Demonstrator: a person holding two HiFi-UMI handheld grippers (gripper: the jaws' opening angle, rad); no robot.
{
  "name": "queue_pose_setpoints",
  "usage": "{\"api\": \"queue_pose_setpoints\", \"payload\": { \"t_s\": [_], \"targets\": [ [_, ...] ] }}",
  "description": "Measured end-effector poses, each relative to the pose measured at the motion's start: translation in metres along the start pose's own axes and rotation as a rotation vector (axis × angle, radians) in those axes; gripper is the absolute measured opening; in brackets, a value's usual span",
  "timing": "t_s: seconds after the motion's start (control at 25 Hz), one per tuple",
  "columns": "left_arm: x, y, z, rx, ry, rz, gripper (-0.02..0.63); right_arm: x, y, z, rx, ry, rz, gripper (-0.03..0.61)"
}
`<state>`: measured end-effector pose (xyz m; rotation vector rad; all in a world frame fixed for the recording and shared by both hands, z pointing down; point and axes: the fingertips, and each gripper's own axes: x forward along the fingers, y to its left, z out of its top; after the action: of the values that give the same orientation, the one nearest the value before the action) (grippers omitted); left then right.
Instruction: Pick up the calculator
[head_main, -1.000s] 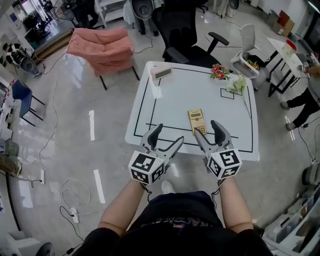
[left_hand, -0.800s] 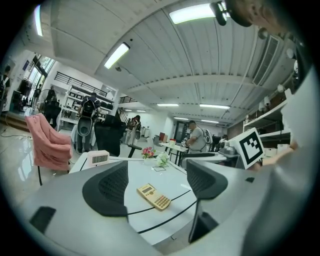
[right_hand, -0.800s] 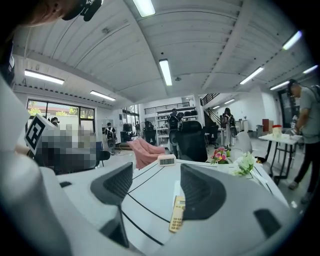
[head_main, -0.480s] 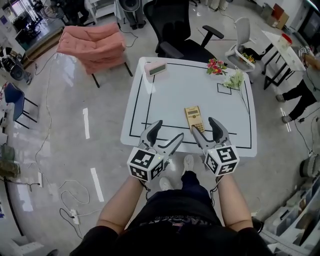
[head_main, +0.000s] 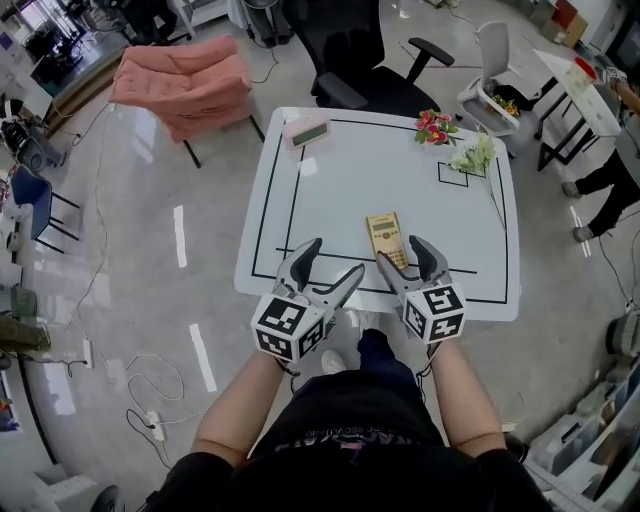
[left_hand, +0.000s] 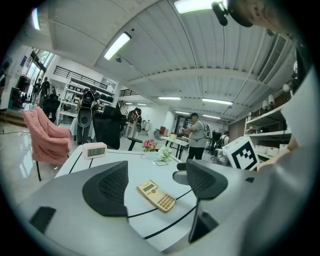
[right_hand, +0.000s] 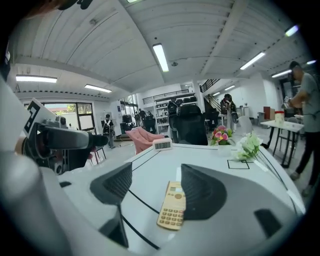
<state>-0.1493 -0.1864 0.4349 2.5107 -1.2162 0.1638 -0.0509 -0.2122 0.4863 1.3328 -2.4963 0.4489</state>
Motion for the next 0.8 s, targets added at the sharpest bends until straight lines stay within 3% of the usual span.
{"api": "queue_pose_setpoints", "payload": {
  "t_s": [0.8],
  "targets": [
    [0.058, 0.021, -0.046, -0.112, 0.121, 0.006, 0.354, 0.064, -0.045, -0.102, 0.093, 0.269, -0.066, 0.370]
  ]
}}
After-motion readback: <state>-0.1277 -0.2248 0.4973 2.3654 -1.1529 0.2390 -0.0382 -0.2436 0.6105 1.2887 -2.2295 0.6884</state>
